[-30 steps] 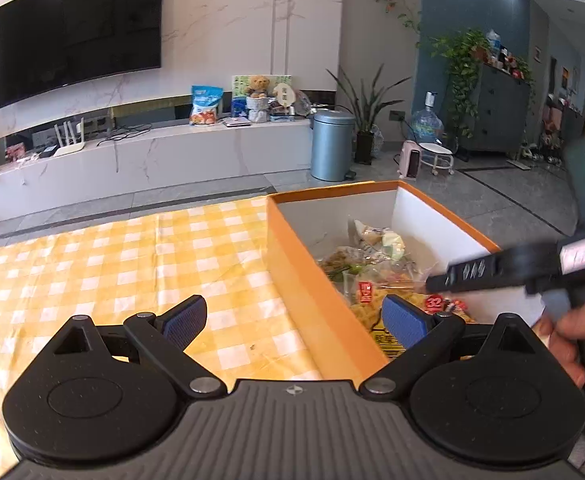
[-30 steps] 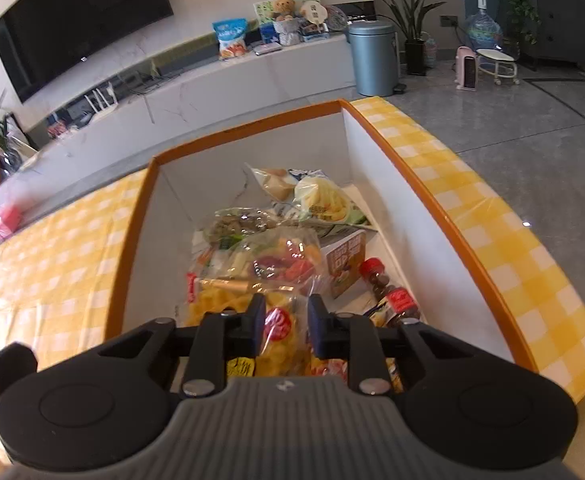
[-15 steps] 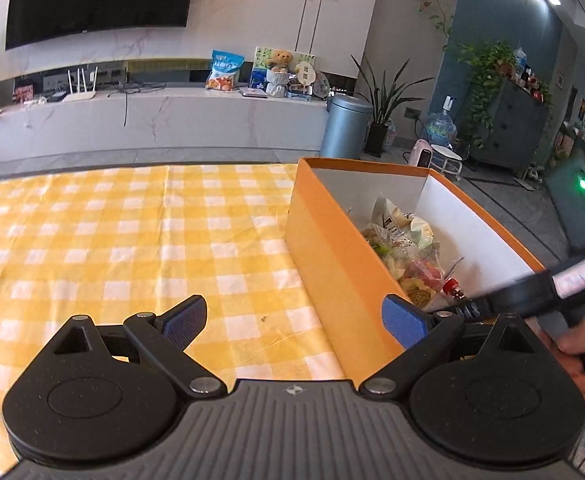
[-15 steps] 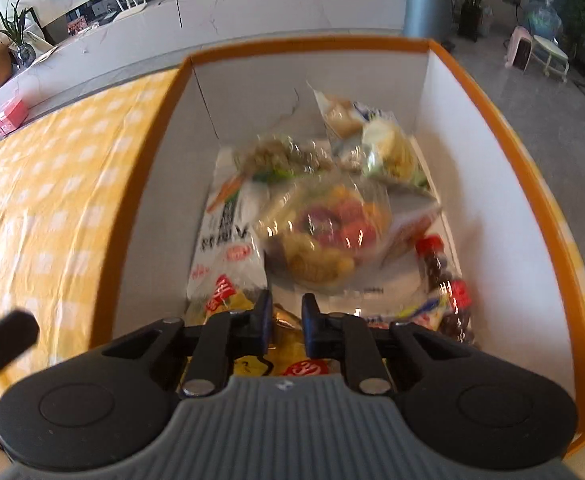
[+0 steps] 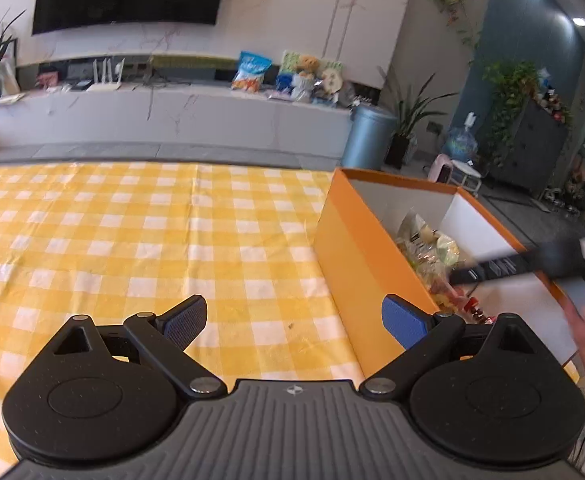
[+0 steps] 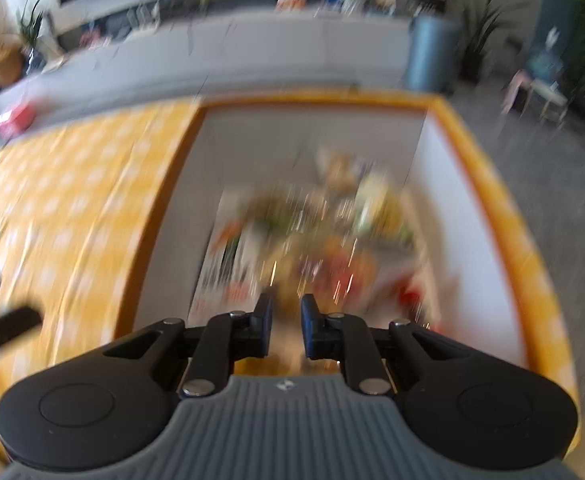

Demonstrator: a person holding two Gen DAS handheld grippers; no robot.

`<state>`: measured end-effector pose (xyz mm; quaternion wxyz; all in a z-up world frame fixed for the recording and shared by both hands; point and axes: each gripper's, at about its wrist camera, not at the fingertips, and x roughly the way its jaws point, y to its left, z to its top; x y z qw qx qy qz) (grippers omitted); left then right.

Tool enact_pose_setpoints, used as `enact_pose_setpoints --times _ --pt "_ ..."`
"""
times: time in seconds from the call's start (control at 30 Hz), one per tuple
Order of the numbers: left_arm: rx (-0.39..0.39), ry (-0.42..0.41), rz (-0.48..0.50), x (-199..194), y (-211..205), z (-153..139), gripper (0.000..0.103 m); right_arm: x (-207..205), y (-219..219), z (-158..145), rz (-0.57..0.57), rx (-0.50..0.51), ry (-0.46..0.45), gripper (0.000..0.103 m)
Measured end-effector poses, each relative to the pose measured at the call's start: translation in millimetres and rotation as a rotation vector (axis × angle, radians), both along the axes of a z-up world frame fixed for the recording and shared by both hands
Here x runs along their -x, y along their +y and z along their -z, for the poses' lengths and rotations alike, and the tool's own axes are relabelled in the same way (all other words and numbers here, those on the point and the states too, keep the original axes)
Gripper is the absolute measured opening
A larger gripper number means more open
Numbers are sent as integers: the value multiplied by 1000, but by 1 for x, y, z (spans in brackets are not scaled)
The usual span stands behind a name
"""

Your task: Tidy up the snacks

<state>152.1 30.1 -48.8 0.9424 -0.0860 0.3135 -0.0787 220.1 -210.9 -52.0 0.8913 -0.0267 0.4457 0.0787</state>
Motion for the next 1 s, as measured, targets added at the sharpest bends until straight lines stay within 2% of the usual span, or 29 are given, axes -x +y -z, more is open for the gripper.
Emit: enact_pose_setpoints --times 0.07,0.17,0.23,0.3,0.4,0.5,0.67,0.73,0.87,0.9,0.97,1.0 --pt "-15 -8 3 0 -2 -1 103 -22 3 -1 7 3 1 9" --pt "-30 -14 1 -1 -6 0 103 -60 4 11 45 -26 58 8" --pt "-28 -12 4 -2 -6 2 103 -79 11 21 58 16 68 7" --pt "-19 -2 2 -4 -6 5 103 -95 17 32 70 47 98 2" --pt "-16 13 -4 -7 -7 7 103 -111 23 55 38 -5 136 1" --pt "-19 6 -19 -5 -6 5 103 -100 26 45 42 6 60 1" --pt "-12 -27 -3 -1 -4 -1 103 -59 20 -4 38 3 -120 1" --pt "-11 -40 7 3 -4 -8 103 -42 13 -23 57 -41 -165 2" --pt "-7 -57 -7 14 -9 -27 103 4 -1 -59 86 -106 -248 10" --pt "-10 -66 -5 19 -11 -33 103 18 -4 -66 94 -105 -269 24" --pt "-18 -78 20 28 -19 -46 103 48 -9 -80 106 -96 -308 44" --pt "-19 -80 30 33 -23 -53 103 63 -11 -84 115 -83 -332 47"
